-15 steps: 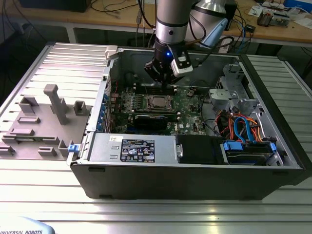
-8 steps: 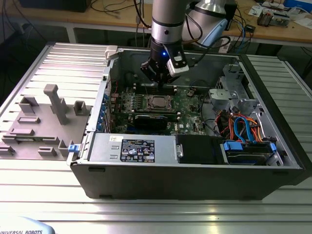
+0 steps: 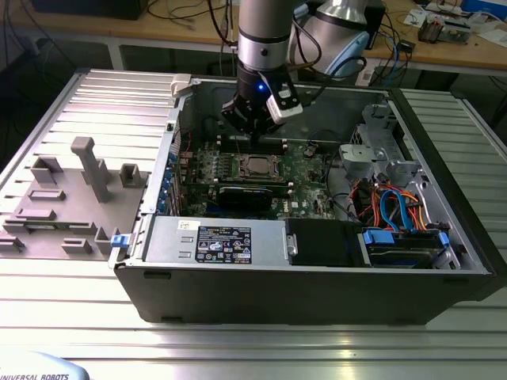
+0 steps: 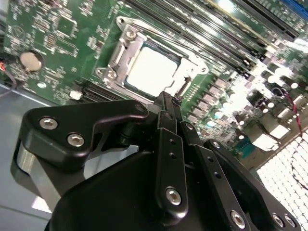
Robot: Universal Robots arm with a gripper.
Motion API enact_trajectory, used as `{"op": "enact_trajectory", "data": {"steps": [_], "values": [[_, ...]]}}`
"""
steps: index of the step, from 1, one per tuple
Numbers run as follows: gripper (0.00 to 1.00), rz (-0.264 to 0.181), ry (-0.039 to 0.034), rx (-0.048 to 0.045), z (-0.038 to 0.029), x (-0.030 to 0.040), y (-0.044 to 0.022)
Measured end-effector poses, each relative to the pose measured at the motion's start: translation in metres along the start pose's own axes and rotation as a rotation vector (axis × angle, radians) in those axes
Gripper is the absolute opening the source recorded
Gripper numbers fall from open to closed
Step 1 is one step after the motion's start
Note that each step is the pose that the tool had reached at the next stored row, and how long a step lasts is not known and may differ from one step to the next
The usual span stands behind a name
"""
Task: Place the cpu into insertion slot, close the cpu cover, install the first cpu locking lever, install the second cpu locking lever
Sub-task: 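Install the first cpu locking lever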
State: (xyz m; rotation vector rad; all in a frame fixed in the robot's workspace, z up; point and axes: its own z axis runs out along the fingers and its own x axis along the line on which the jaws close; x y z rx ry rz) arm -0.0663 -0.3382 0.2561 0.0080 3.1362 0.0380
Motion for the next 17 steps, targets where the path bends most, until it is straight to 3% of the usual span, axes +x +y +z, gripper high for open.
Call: {"op": "enact_trajectory", "data": {"steps": [7, 11, 17], "values": [[0.11, -0.012, 0.0003, -0.0003, 0.0002, 0.0204, -0.0001], [0.11, -0.015, 0.0004, -0.0021, 0.0001, 0.0436, -0.0002], [0.11, -0.018, 0.0004, -0.0041, 0.0001, 0.0520, 0.0024]]}}
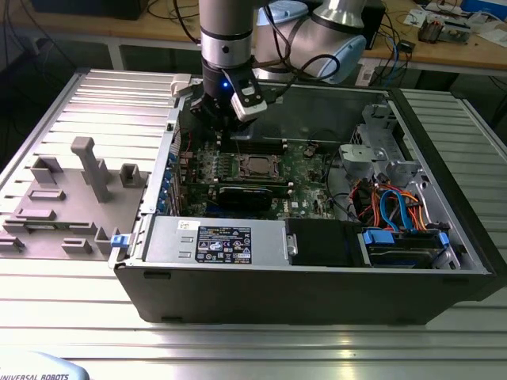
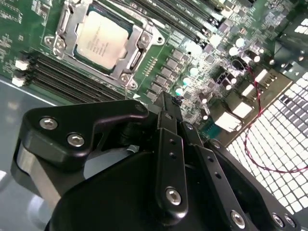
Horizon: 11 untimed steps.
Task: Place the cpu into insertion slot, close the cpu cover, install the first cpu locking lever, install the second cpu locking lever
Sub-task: 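Install the first cpu locking lever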
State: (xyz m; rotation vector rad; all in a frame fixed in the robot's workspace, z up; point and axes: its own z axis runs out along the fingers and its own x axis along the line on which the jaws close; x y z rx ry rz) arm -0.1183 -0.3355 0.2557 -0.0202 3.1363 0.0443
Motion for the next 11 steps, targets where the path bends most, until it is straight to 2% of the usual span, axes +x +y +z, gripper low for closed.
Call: {"op": "enact_trajectory", "data": {"steps": [2, 4, 6, 7, 11], "values": [[0.11, -0.001, 0.0002, 0.0002, 0.0001, 0.0001, 0.0060], [0.11, -0.003, 0.0000, 0.0000, 0.0005, 0.0001, 0.0157], [0.11, -0.005, 0.0001, 0.0002, 0.0004, 0.0002, 0.0215], [0.11, -0.006, -0.0007, 0.0001, 0.0001, 0.0001, 0.0235], [0.11, -0.010, -0.0053, 0.0015, -0.0004, -0.0005, 0.0245]]}}
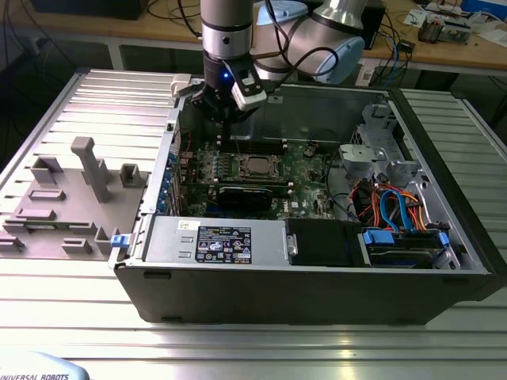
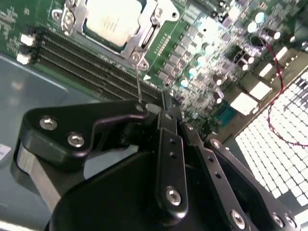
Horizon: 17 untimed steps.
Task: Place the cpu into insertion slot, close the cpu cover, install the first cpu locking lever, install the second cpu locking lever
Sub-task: 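Install the first cpu locking lever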
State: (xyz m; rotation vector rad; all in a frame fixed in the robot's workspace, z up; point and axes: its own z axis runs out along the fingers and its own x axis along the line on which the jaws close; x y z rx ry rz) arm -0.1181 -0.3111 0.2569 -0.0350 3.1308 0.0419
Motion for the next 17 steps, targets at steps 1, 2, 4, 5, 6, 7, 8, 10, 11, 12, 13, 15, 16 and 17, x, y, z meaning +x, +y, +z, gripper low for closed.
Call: {"op": "enact_trajectory", "data": {"steps": [1, 2, 4, 5, 6, 7, 8, 10, 11, 12, 13, 15, 16, 17], "values": [[0.11, 0.000, -0.0002, 0.0001, 0.0001, -0.0007, 0.0001], [0.11, 0.000, -0.0001, 0.0005, 0.0000, -0.0016, 0.0003], [0.11, 0.000, -0.0001, 0.0013, 0.0001, -0.0033, 0.0007], [0.11, 0.000, -0.0001, 0.0016, 0.0001, -0.0041, 0.0009], [0.11, 0.000, 0.0000, 0.0021, 0.0001, -0.0055, 0.0011], [0.11, -0.001, 0.0000, 0.0026, 0.0001, -0.0065, 0.0011], [0.11, -0.001, 0.0000, 0.0031, 0.0001, -0.0081, 0.0011], [0.11, 0.000, 0.0001, 0.0035, 0.0001, -0.0109, 0.0011], [0.11, -0.001, 0.0000, 0.0037, 0.0002, -0.0124, 0.0010], [0.11, -0.001, -0.0001, 0.0050, 0.0002, -0.0140, 0.0010], [0.11, -0.001, 0.0001, 0.0067, 0.0002, -0.0149, 0.0010], [0.11, -0.001, 0.0002, 0.0095, 0.0002, -0.0164, 0.0009], [0.11, -0.001, 0.0002, 0.0097, 0.0002, -0.0166, 0.0009], [0.11, 0.000, 0.0002, 0.0097, 0.0002, -0.0166, 0.0009]]}}
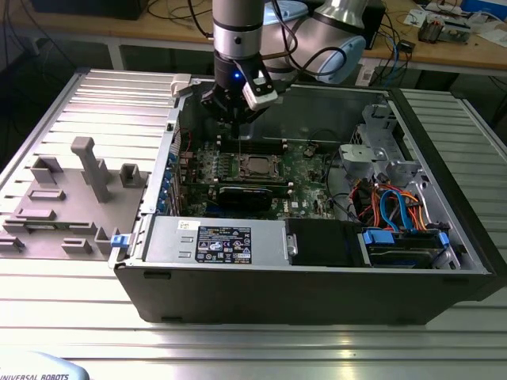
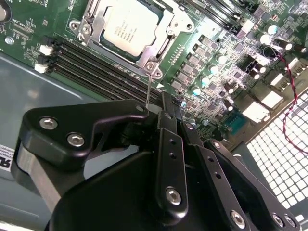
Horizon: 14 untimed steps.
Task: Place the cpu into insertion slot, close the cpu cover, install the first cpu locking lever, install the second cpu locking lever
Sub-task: 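Install the first cpu locking lever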
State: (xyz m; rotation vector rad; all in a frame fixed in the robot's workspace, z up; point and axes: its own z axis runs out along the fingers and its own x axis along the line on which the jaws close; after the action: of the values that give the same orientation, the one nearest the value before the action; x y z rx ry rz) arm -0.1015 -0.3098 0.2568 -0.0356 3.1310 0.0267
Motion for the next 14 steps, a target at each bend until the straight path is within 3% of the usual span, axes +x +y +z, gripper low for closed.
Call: {"op": "enact_trajectory", "data": {"steps": [8, 14], "values": [[0.11, 0.000, 0.0000, 0.0000, 0.0000, -0.0004, 0.0000], [0.11, 0.000, 0.0000, 0.0000, 0.0008, -0.0076, -0.0002]]}}
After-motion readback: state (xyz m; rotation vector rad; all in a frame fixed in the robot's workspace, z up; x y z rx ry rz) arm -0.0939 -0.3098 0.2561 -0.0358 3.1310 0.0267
